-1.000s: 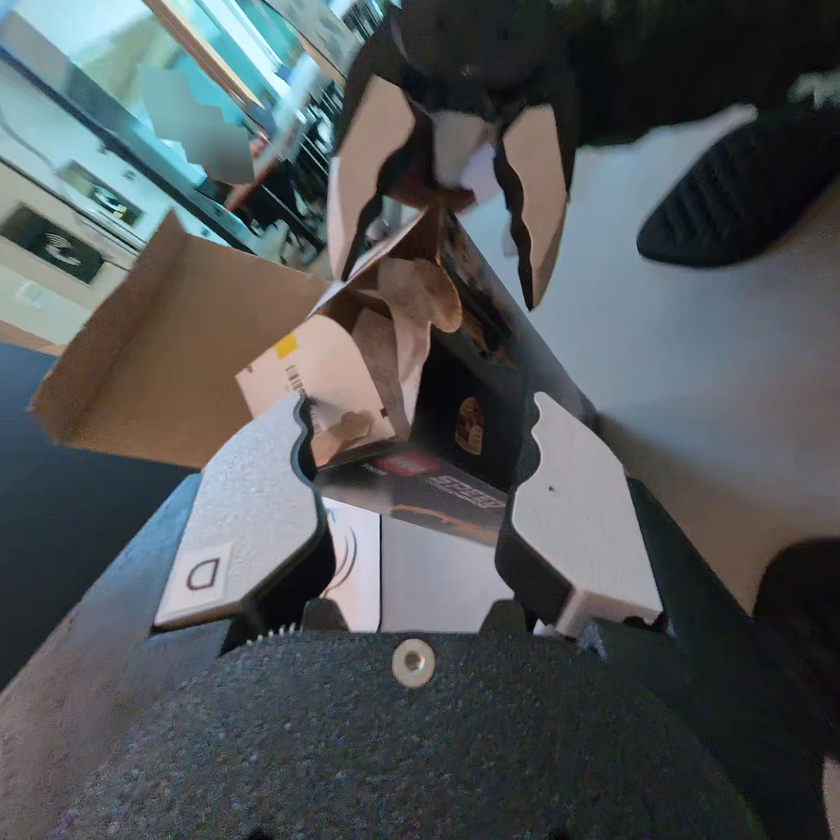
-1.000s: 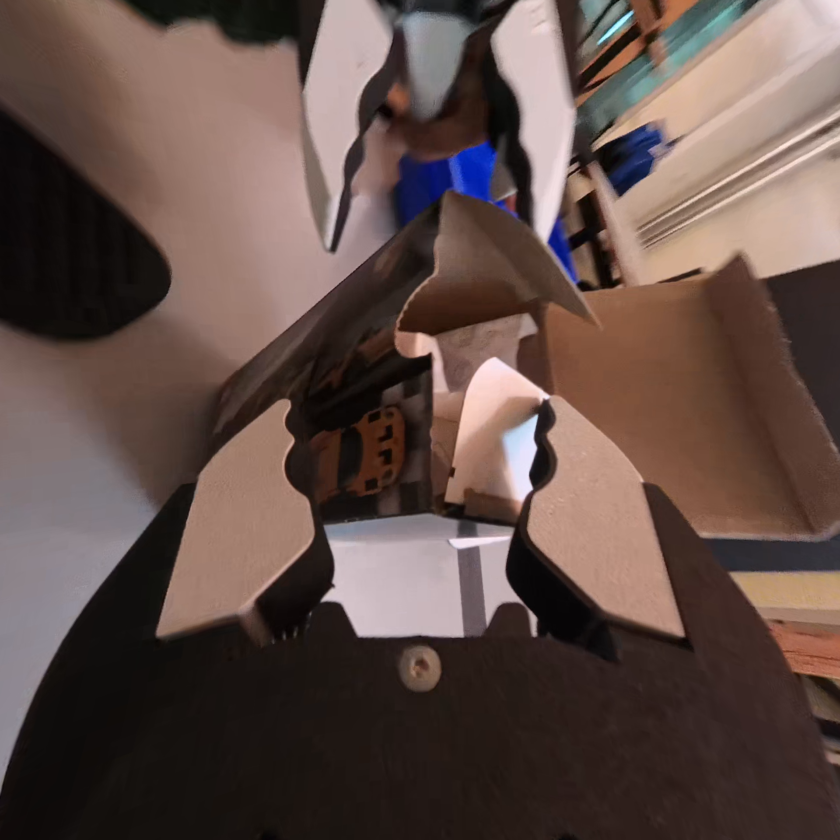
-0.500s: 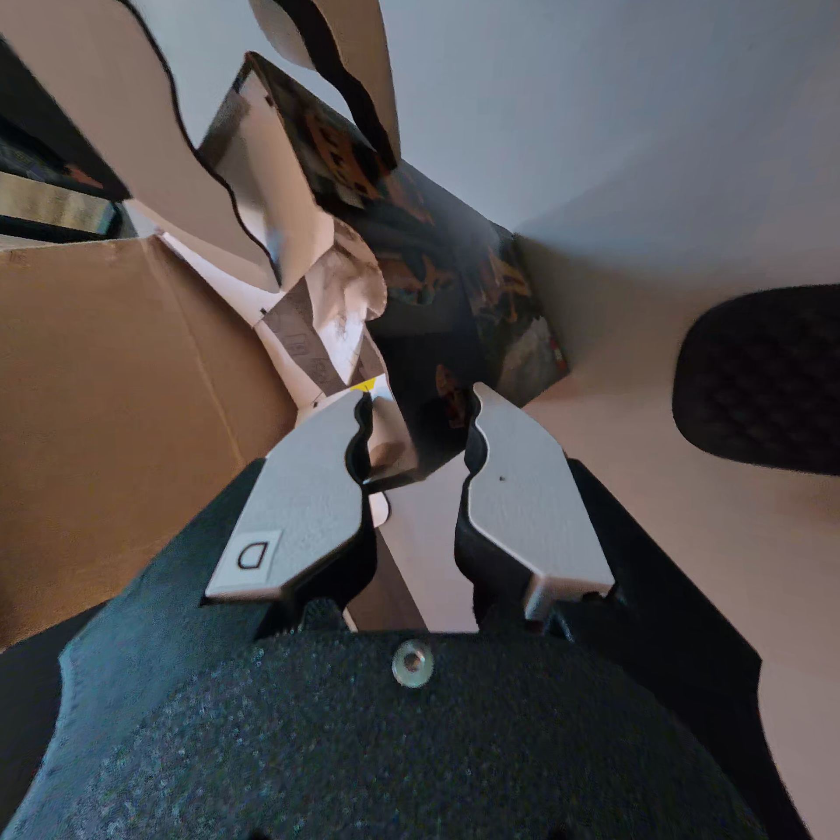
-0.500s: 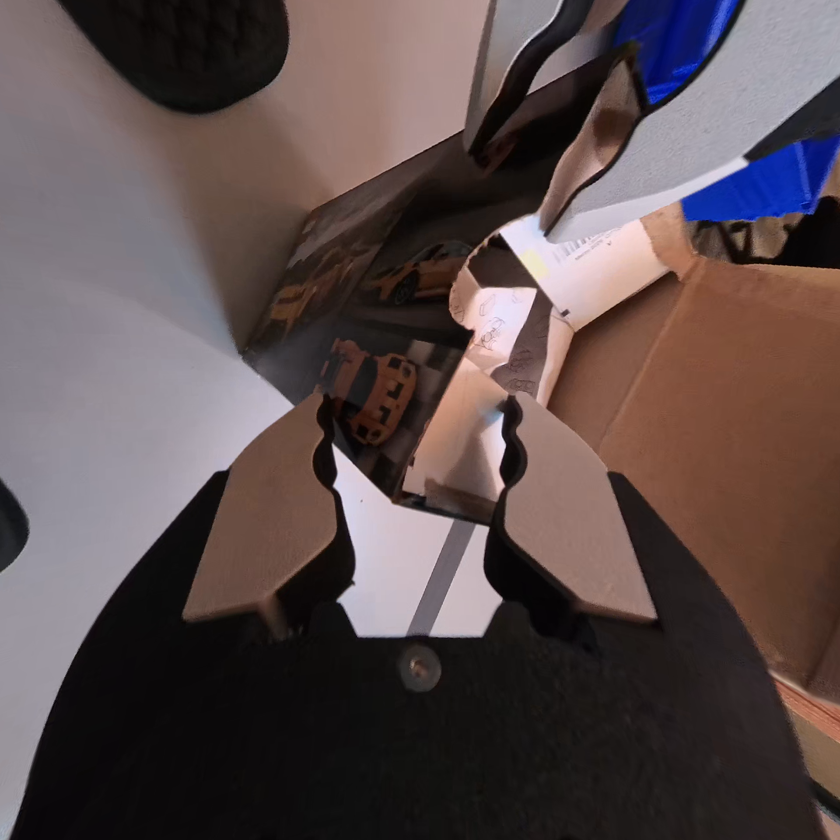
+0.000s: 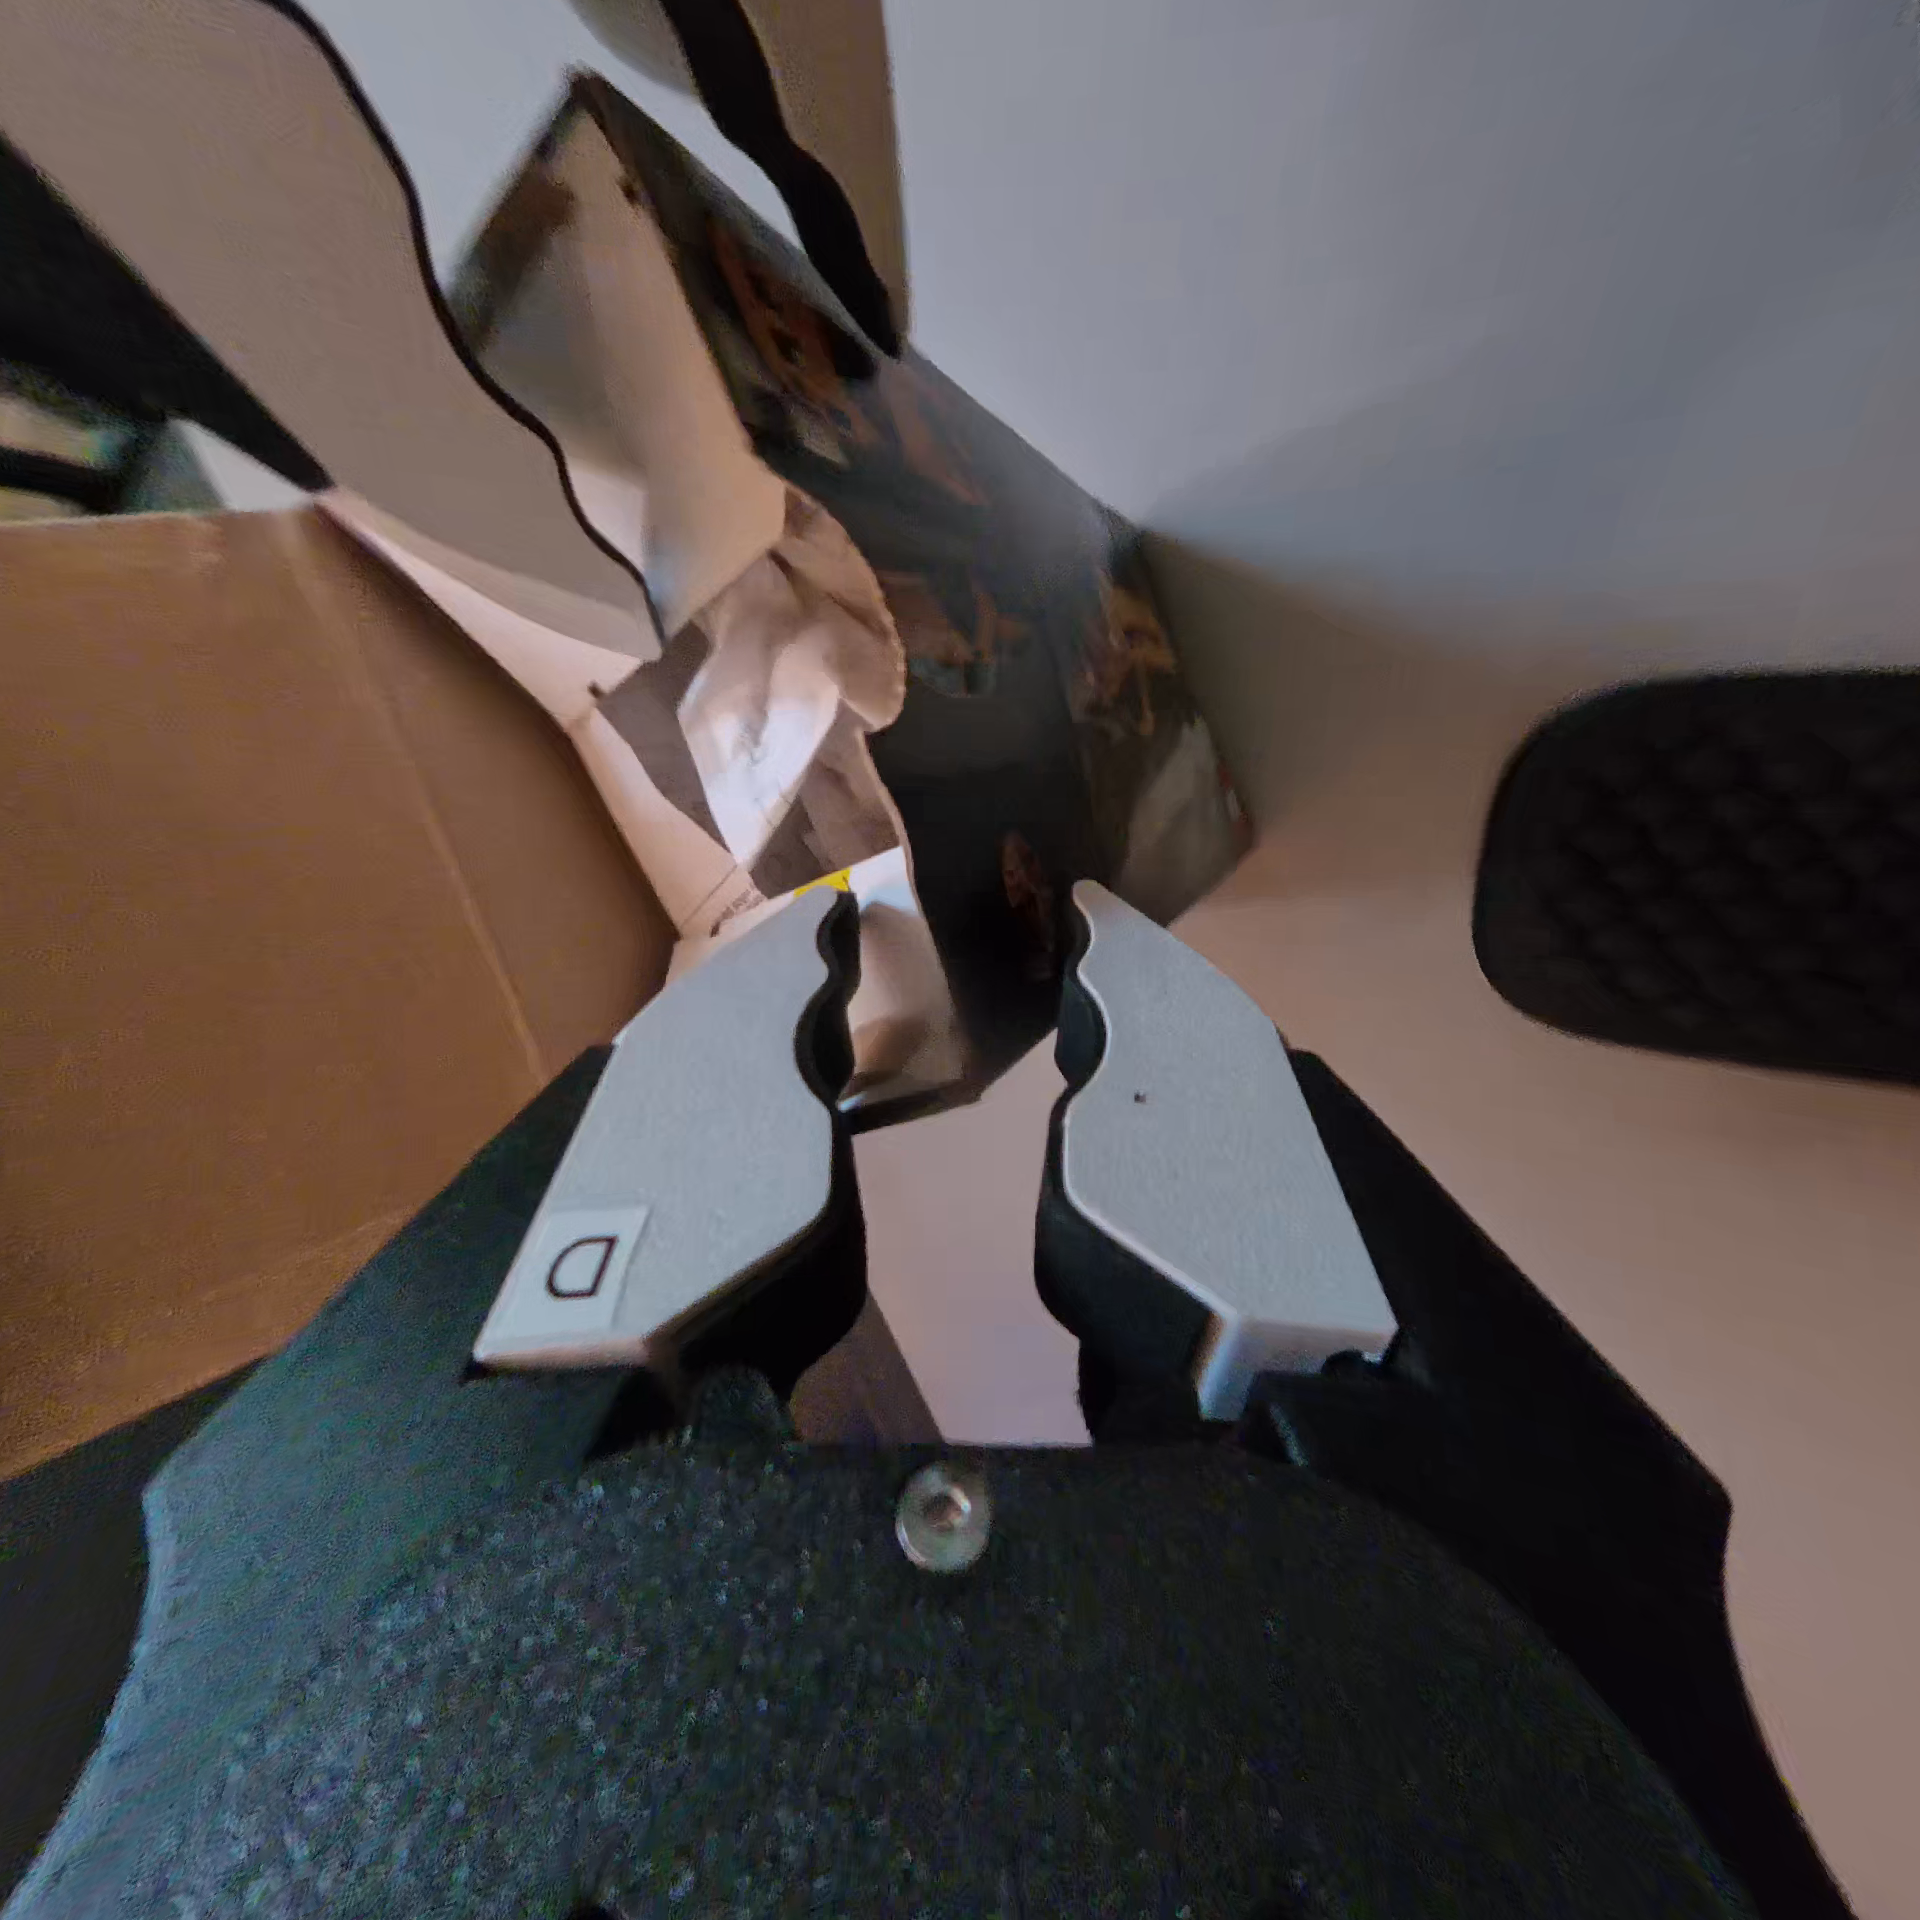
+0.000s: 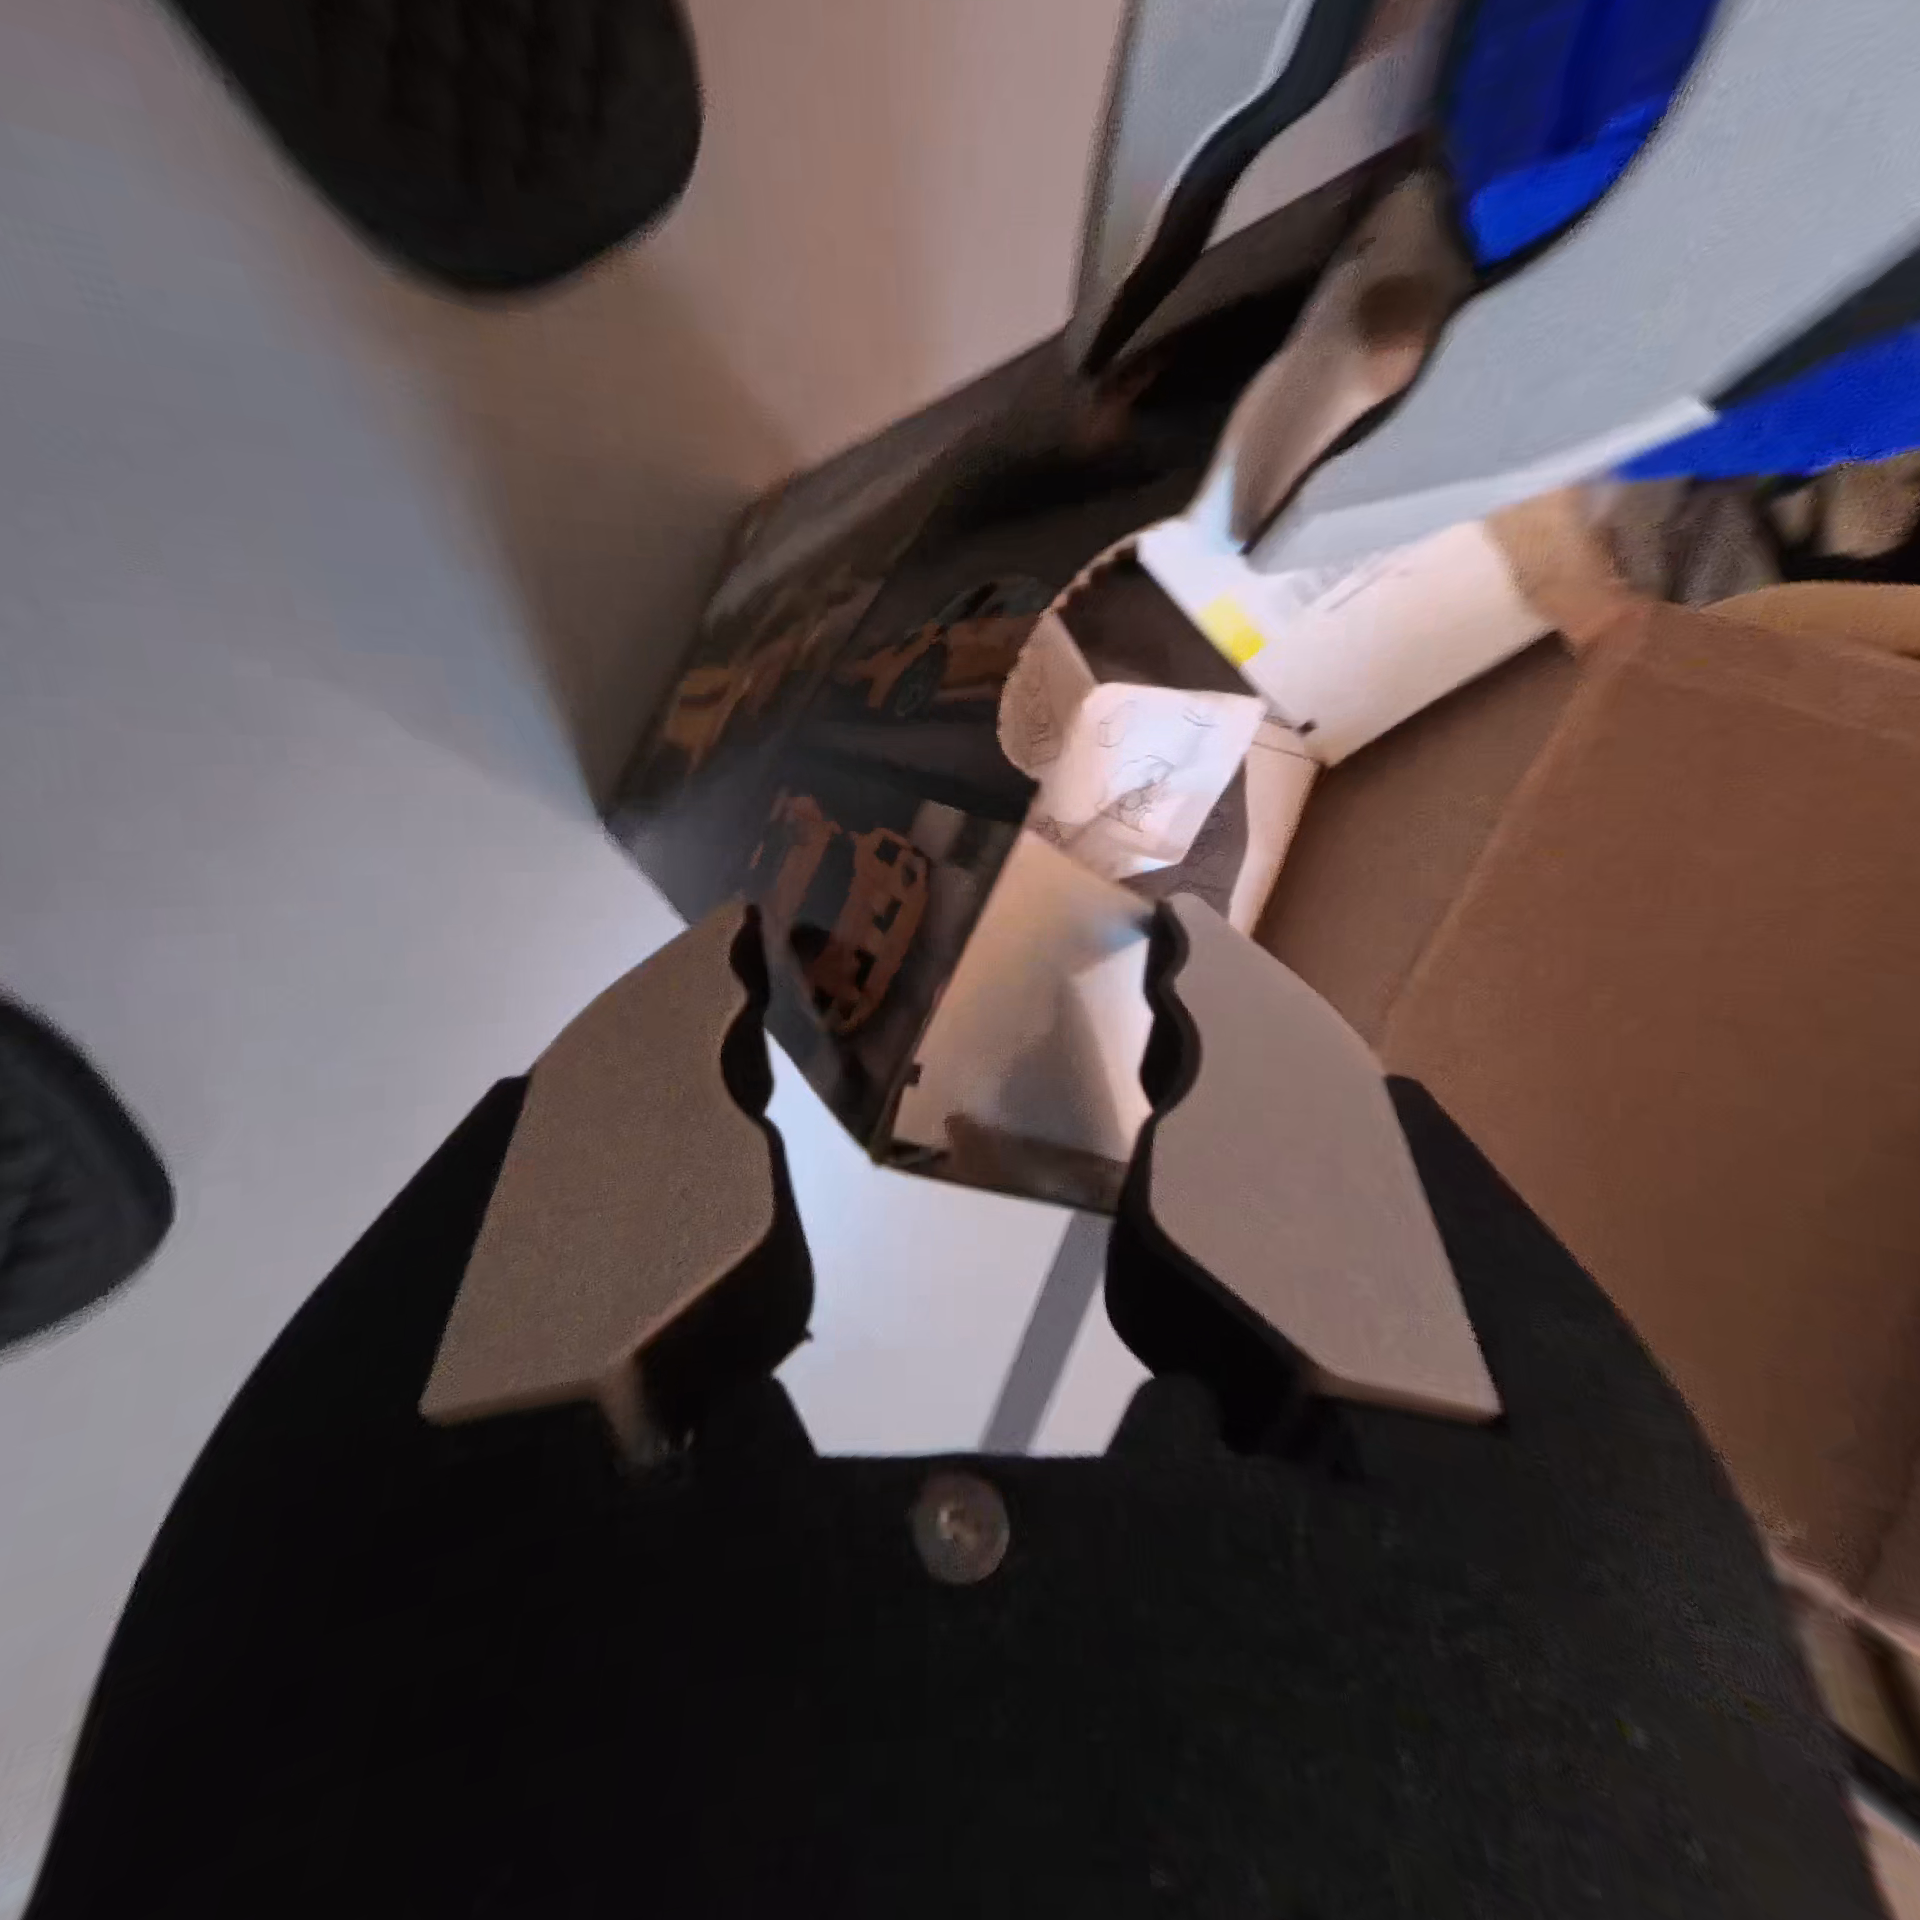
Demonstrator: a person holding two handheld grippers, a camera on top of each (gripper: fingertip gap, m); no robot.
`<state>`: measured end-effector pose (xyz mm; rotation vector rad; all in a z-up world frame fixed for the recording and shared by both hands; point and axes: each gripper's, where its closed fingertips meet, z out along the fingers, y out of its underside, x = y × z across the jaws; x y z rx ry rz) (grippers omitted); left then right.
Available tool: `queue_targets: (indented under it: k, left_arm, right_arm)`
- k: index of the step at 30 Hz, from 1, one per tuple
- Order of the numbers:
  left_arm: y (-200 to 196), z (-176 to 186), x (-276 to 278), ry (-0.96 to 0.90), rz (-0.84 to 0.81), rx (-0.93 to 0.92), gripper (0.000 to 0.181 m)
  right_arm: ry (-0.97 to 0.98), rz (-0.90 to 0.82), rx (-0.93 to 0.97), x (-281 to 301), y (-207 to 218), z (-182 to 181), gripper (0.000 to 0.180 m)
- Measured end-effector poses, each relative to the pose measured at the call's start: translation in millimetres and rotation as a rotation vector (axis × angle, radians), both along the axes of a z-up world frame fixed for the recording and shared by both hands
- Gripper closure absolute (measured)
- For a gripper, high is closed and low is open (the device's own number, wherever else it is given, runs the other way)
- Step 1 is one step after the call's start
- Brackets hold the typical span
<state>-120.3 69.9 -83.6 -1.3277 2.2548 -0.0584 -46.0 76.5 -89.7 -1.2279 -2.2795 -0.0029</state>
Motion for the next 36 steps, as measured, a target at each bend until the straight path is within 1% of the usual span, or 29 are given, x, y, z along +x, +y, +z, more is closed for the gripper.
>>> queue_targets:
  k: [2, 3, 5, 6, 7, 8, 9, 10, 11, 13, 15, 16, 18, 19, 20, 22, 23, 24, 28, 30, 33, 35, 36]
  left_arm:
    - [-3.2, 10.4, 1.7, -0.164, -0.011, -0.002, 0.145]
    - [-6.3, 18.1, 2.9, -0.256, -0.003, -0.032, 0.139]
    - [-12.8, 37.7, 4.2, -0.460, 0.022, -0.121, 0.130]
    - [-14.8, 49.6, 3.9, -0.569, 0.031, -0.166, 0.122]
    - [-13.7, 62.6, 2.1, -0.685, 0.046, -0.207, 0.124]
    - [-7.0, 73.6, -1.7, -0.787, 0.087, -0.246, 0.126]
    - [2.8, 81.6, -6.4, -0.874, 0.133, -0.288, 0.124]
    - [17.7, 87.0, -11.6, -0.953, 0.197, -0.321, 0.124]
    - [36.2, 88.2, -17.2, -1.012, 0.279, -0.353, 0.124]
    - [69.2, 87.2, -24.9, -1.111, 0.416, -0.468, 0.119]
    - [89.2, 85.7, -24.1, -1.177, 0.485, -0.643, 0.108]
    - [97.5, 82.5, -21.6, -1.184, 0.514, -0.694, 0.107]
    - [104.5, 79.3, -13.6, -1.186, 0.510, -0.743, 0.112]
    - [104.5, 79.4, -9.5, -1.182, 0.494, -0.756, 0.117]
    - [102.2, 81.9, -6.3, -1.183, 0.468, -0.759, 0.120]
    - [91.9, 93.7, -4.5, -1.211, 0.380, -0.744, 0.132]
    - [86.8, 100.0, -5.2, -1.230, 0.347, -0.740, 0.133]
    - [80.4, 105.4, -6.4, -1.242, 0.313, -0.747, 0.134]
    - [55.7, 116.0, -9.2, -1.235, 0.235, -0.786, 0.128]
    - [43.6, 118.5, -8.9, -1.212, 0.212, -0.764, 0.126]
    - [32.7, 109.0, -4.9, -1.107, 0.226, -0.665, 0.123]
    - [33.8, 91.1, -3.5, -0.994, 0.279, -0.537, 0.129]
    - [32.2, 83.6, -3.2, -0.947, 0.284, -0.481, 0.126]
  right_arm:
    - [0.183, -0.031, -0.056, -2.5, -4.3, 13.1, 0.099]
    - [0.288, -0.047, -0.093, -3.0, -6.5, 23.4, 0.094]
    - [0.521, -0.064, -0.233, 0.8, -14.2, 50.2, 0.095]
    - [0.640, -0.082, -0.298, 5.3, -12.5, 65.3, 0.096]
    - [0.752, -0.112, -0.351, 11.4, -5.6, 79.0, 0.096]
    - [0.870, -0.152, -0.389, 18.5, 6.5, 92.4, 0.096]
    - [0.980, -0.197, -0.419, 26.4, 21.8, 103.2, 0.100]
    - [1.068, -0.249, -0.446, 34.0, 39.0, 109.7, 0.102]
    - [1.131, -0.310, -0.478, 39.8, 56.9, 111.6, 0.101]
    - [1.197, -0.411, -0.593, 42.6, 84.4, 106.8, 0.100]
    - [1.210, -0.467, -0.718, 34.9, 100.5, 97.0, 0.098]
    - [1.203, -0.472, -0.752, 28.8, 104.8, 92.5, 0.100]
    - [1.203, -0.444, -0.765, 16.6, 106.8, 91.4, 0.108]
    - [1.206, -0.411, -0.760, 11.5, 103.9, 95.1, 0.114]
    - [1.214, -0.361, -0.752, 8.2, 98.1, 102.0, 0.126]
    - [1.240, -0.282, -0.685, 7.6, 88.7, 117.0, 0.144]
    - [1.236, -0.239, -0.667, 8.1, 81.3, 122.6, 0.151]
    - [1.215, -0.211, -0.670, 8.1, 74.2, 124.8, 0.152]
    - [1.119, -0.144, -0.741, 7.9, 44.0, 121.5, 0.151]
    - [1.047, -0.132, -0.750, 6.3, 29.6, 112.8, 0.148]
    - [0.947, -0.127, -0.728, 3.1, 11.2, 99.3, 0.143]
    - [0.882, -0.132, -0.697, 1.0, 1.4, 90.5, 0.140]
    - [0.847, -0.140, -0.673, -0.2, -2.2, 85.8, 0.139]
